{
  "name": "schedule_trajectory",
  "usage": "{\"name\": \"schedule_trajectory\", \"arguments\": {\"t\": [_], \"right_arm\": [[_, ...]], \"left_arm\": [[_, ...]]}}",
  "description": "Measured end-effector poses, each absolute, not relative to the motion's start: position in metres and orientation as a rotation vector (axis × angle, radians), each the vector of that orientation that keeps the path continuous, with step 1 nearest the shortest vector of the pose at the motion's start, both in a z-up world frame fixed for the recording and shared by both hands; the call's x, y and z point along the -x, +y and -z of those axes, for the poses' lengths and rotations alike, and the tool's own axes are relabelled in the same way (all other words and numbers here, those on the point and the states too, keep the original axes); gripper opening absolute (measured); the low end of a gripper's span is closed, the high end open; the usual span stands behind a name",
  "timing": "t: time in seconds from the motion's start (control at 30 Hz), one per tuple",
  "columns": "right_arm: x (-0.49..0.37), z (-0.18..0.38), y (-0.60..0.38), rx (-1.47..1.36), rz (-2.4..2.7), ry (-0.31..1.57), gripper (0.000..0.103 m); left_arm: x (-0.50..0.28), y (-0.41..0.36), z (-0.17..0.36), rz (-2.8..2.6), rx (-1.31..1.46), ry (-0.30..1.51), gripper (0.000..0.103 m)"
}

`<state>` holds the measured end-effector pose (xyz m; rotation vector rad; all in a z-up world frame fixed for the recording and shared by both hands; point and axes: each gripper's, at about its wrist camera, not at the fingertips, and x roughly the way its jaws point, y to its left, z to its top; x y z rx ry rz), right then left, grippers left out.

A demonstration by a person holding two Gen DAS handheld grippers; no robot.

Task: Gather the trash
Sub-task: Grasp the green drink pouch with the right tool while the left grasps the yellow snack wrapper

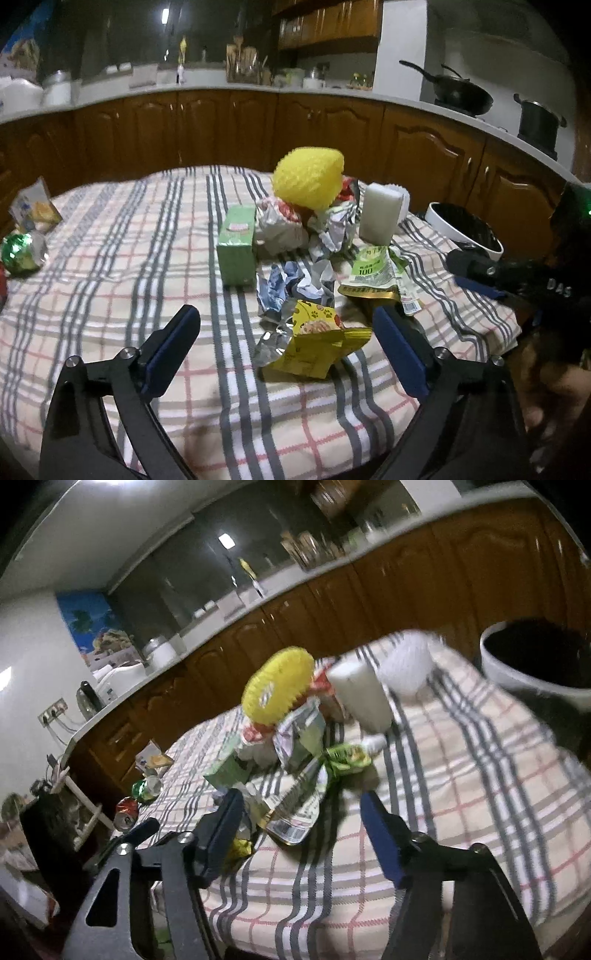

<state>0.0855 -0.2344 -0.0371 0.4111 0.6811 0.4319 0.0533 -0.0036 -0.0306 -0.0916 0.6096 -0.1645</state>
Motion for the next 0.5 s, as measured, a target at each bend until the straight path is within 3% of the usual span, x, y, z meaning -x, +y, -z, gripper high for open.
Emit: {"name": "schedule_trajectory", "arguments": {"t": [0.37, 0.43, 0.47, 0.5], "right_arm": [[-0.13, 0.067, -0.216, -0.495, -0.475, 0.866, 0.062], [-0.135, 0.071, -0.211, -0.487, -0.475, 0.883, 0.062], [-0.139, 0.073, -0.211, -0.488, -0.477, 0.891, 0.055], [-0.141, 0.076, -0.211, -0.499, -0.488, 0.901, 0.038]], "left_arm": [[-0.071, -0.011, 0.047, 0.251, 0.089, 0.714, 0.075], [-0.078, -0.012, 0.052, 0.26, 0.077, 0.737, 0.053], [-0.079, -0.012, 0.053, 0.276, 0.082, 0.745, 0.047], [-0.079, -0.012, 0.054, 0.296, 0.093, 0.748, 0.039]]}}
